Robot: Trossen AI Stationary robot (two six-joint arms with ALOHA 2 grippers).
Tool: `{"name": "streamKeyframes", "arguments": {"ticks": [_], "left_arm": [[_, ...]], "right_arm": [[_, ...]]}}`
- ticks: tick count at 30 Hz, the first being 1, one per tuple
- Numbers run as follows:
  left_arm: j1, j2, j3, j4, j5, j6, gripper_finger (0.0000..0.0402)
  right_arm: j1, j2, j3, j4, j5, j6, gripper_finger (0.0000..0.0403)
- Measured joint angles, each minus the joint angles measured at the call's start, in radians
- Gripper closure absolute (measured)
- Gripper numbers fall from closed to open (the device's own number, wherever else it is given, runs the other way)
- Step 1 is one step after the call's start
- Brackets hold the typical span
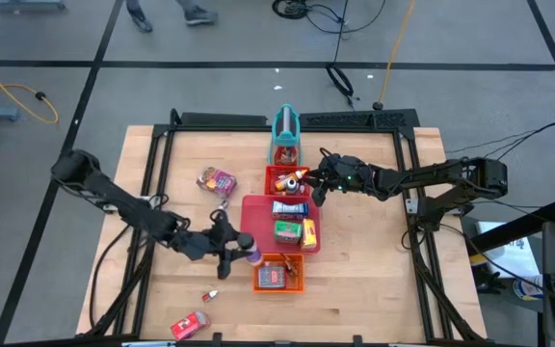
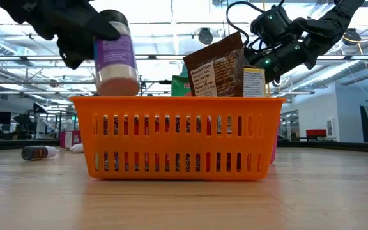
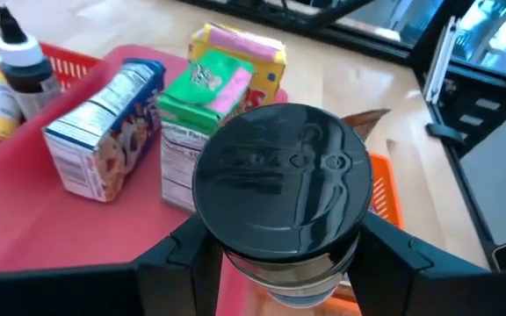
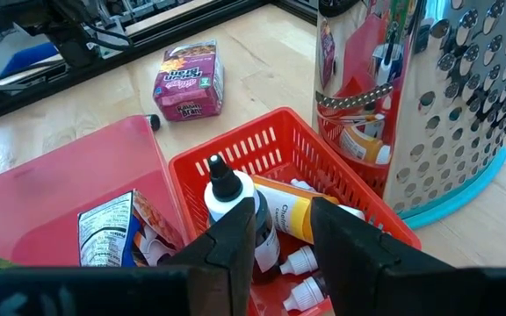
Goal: Pick & Place Kitchen Items
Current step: Put the violet seasoning bottle into the orange bin
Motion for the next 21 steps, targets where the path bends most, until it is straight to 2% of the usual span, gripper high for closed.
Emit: {"name": "streamKeyframes", "arguments": {"ticks": [10,21], "left_arm": [[0.0,0.153,0.143,0.0,0.05,0.132,0.0222],[0.043,0.24,0.156,-0.01,0.051,0.119,0.0214]], "right_arm": [[0.0,0.0,0.0,0.0,0.001,0.0,0.0298],[0.0,0.0,0.0,-0.001,0.0,0.0,0.0298]]}}
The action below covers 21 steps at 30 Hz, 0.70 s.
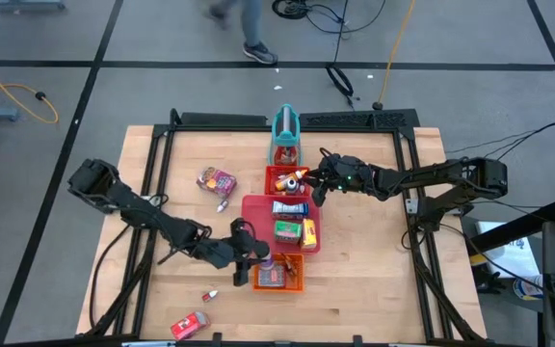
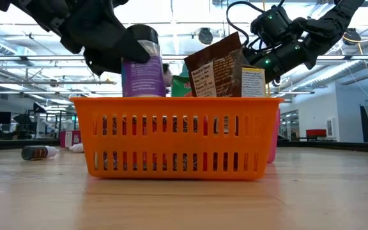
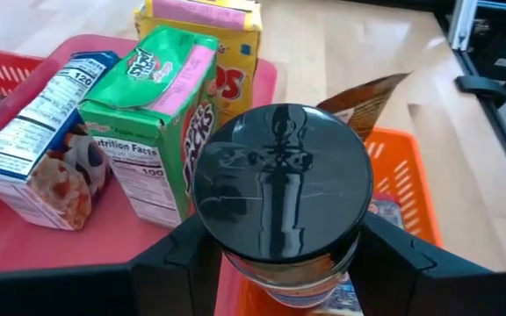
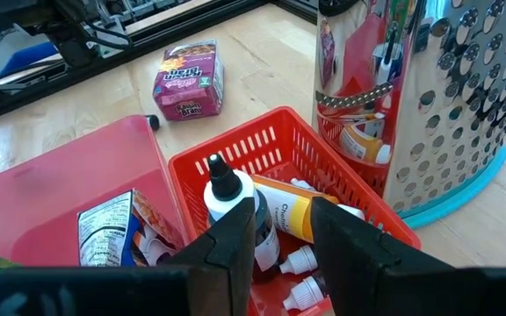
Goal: Pick & Place Kitchen Items
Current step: Put the violet seasoning bottle into the orange bin
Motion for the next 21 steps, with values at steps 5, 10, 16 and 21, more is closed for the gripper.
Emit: {"name": "streamKeyframes", "arguments": {"ticks": [5,10,16,21], "left_arm": [[0.01,0.005,0.001,-0.003,0.004,-0.005,0.0213],[0.01,0.005,0.001,0.0,0.001,0.004,0.0215],[0.01,0.005,0.001,-0.006,-0.009,0.0,0.0214],[0.01,0.004,0.001,-0.016,-0.015,-0.003,0.0218]], "right_arm": [[0.0,0.0,0.0,0.0,0.0,0.0,0.0298],[0.0,0.0,0.0,-0.003,0.0,-0.003,0.0298],[0.0,0.0,0.0,-0.002,0.001,-0.004,0.0298],[0.0,0.0,0.0,-0.003,0.001,-0.004,0.0298]]}}
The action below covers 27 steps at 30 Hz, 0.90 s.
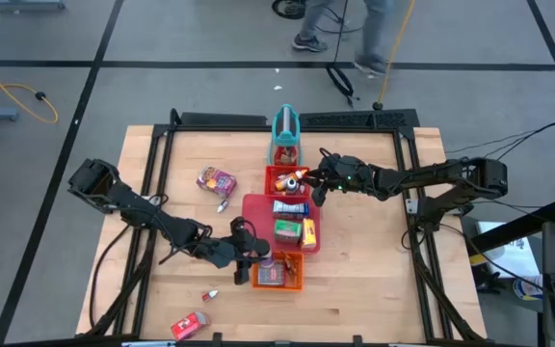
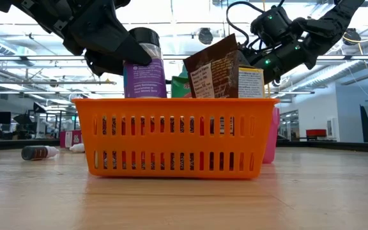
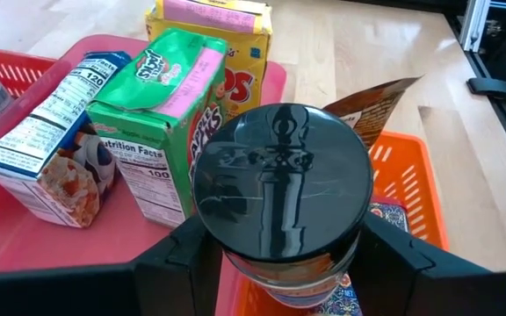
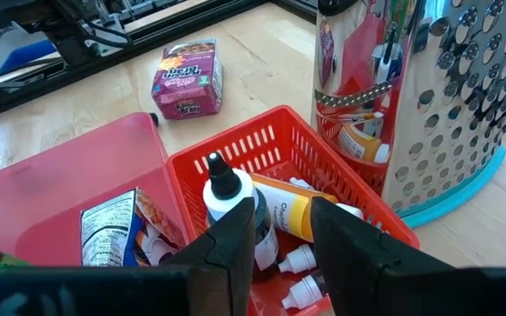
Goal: Pick & Place Kitchen Items
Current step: Put the violet seasoning bottle into the orange bin
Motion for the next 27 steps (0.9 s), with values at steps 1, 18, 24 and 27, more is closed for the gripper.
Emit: {"name": "streamKeyframes", "arguments": {"ticks": [1,18,24,27], "left_arm": [[0.0,0.0,0.0,0.005,0.003,0.002,0.0217],[0.001,0.002,-0.002,0.052,0.075,0.061,0.0182],[0.001,0.002,-0.002,0.079,0.104,0.075,0.0158],[0.001,0.002,-0.002,0.099,0.152,0.079,0.0155]], "right_arm": [[0.0,0.0,0.0,0.0,0.001,0.0,0.0298],[0.0,0.0,0.0,0.0,0.003,0.0,0.0298],[0.0,0.0,0.0,-0.003,0.003,0.0,0.0298],[0.0,0.0,0.0,-0.004,0.003,0.0,0.0298]]}}
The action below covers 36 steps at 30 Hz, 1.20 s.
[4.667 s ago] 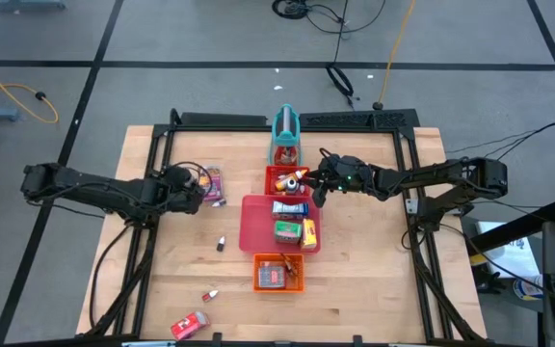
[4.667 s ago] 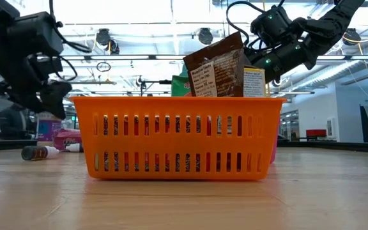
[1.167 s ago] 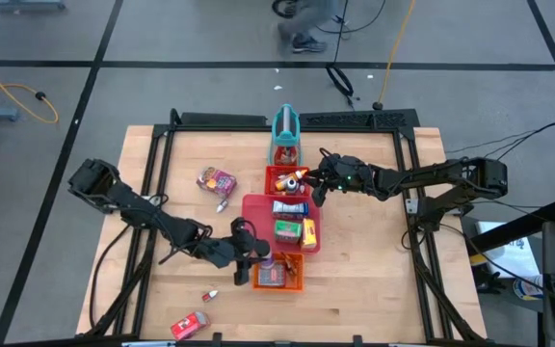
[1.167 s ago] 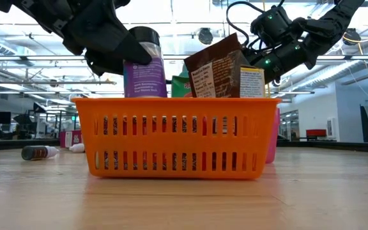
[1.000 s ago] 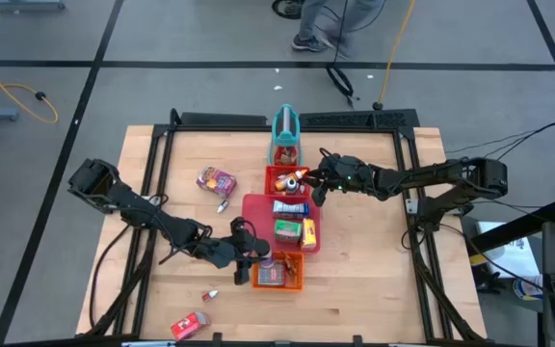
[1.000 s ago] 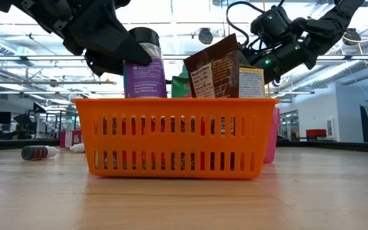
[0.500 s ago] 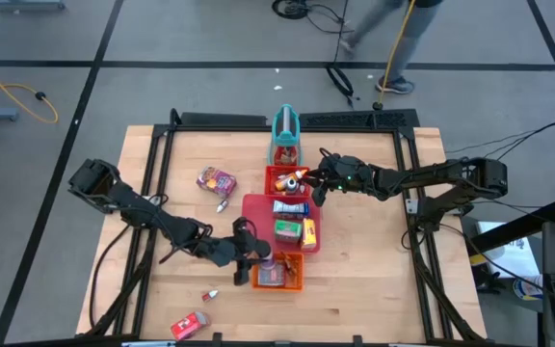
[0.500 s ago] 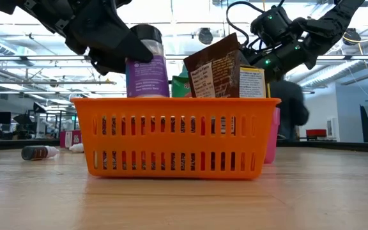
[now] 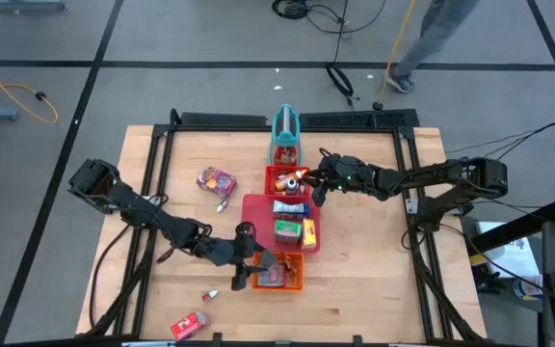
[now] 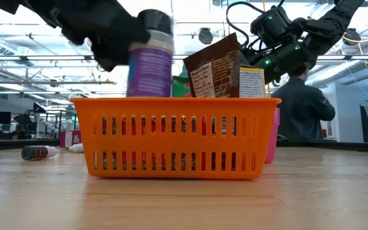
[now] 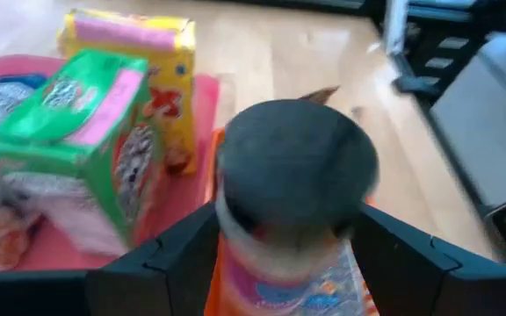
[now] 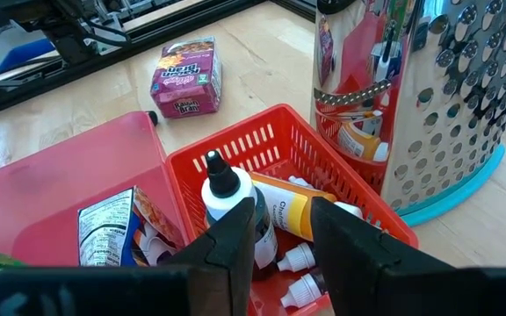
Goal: Pick & Place Kitchen Items
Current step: Put the violet seasoning bottle into the orange bin
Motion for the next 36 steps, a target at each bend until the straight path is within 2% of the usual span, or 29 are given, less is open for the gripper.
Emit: {"name": "streamKeyframes", "arguments": {"ticks": [4,17,24,36], "left_arm": [[0.0,-0.001,0.0,0.045,0.036,0.023,0.0154],[0.0,-0.002,0.084,0.028,0.069,0.104,0.0154],[0.01,-0.002,0.083,-0.036,0.069,0.061,0.0154],[0.008,-0.001,0.083,-0.049,0.068,0.054,0.0153]], "right_arm": [[0.0,0.0,0.0,0.0,0.0,0.0,0.0298],[0.0,0.0,0.0,-0.001,0.0,0.0,0.0298],[0.0,0.0,0.0,-0.006,0.0,0.0,0.0298],[0.0,0.0,0.0,-0.012,0.0,0.0,0.0298]]}}
